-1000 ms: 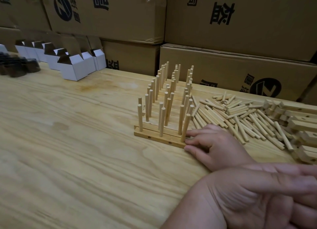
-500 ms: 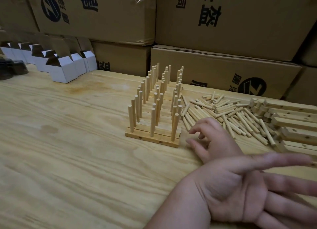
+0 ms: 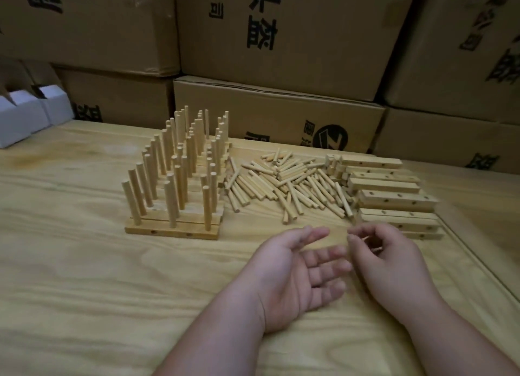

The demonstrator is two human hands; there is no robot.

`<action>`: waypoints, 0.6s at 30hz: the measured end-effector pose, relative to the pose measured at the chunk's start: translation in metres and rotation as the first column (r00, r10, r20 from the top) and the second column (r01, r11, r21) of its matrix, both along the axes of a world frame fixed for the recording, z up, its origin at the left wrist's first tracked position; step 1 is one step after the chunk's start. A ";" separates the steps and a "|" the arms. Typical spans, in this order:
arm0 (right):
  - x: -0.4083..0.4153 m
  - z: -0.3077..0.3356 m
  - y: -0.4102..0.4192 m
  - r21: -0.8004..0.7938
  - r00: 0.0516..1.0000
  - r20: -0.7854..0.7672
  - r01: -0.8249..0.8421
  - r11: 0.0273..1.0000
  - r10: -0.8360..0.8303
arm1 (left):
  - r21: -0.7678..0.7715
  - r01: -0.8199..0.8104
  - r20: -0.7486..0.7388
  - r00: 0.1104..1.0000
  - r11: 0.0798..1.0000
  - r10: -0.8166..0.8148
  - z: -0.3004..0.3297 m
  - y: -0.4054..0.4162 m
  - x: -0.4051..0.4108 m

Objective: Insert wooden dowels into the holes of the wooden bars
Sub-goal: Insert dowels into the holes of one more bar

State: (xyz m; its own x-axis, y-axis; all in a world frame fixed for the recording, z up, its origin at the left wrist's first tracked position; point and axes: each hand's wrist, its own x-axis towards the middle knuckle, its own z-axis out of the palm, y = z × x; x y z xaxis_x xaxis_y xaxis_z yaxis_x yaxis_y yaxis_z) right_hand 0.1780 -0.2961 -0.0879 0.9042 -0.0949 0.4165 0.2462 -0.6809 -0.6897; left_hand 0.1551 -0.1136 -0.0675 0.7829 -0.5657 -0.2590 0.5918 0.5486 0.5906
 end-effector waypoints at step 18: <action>0.020 0.011 -0.034 -0.306 0.973 0.020 0.224 0.925 -0.229 | 0.031 -0.005 0.005 1.000 1.000 0.005 -0.001 -0.002 -0.001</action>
